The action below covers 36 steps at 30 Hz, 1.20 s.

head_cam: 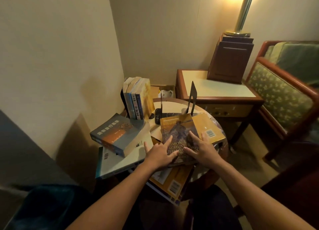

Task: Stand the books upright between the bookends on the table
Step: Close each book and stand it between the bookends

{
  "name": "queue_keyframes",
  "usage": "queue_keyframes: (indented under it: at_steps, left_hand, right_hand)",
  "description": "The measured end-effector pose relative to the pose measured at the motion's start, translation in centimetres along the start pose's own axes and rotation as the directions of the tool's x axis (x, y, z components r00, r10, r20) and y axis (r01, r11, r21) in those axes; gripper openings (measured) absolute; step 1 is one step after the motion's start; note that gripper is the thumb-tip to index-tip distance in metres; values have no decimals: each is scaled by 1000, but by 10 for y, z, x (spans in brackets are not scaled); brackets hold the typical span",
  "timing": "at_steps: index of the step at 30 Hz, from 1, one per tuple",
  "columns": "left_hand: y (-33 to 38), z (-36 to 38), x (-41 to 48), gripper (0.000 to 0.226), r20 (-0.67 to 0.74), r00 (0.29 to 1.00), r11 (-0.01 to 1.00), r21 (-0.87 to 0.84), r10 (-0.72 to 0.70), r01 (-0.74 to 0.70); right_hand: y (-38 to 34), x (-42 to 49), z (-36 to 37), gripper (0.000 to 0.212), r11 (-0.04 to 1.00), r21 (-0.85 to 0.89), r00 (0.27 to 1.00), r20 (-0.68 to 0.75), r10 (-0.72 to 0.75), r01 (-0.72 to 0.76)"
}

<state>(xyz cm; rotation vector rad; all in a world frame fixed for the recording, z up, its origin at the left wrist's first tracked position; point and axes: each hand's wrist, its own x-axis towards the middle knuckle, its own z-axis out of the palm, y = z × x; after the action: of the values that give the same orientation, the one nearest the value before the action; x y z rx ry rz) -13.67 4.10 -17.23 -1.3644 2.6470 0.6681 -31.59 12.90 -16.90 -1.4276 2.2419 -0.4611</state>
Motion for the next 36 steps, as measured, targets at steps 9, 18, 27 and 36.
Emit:
queue_keyframes:
  at_steps: [9, 18, 27, 36]
  left_hand:
    - [8, -5, 29, 74, -19, 992, 962, -244, -127, 119]
    - [10, -18, 35, 81, 33, 989, 837, -528, -147, 142]
    - [10, -19, 24, 62, -104, 985, 709, -704, -135, 23]
    - [9, -40, -3, 51, -152, 988, 409, -902, 4, -140]
  right_hand:
    - [-5, 2, -5, 85, 990, 135, 999, 39, 22, -27]
    - [-9, 4, -6, 87, 939, 333, 996, 42, 74, -83]
    - [-4, 4, -13, 84, 818, 558, 991, 86, 106, -136]
    - [-8, -11, -20, 102, 705, 709, 998, -52, 32, 14]
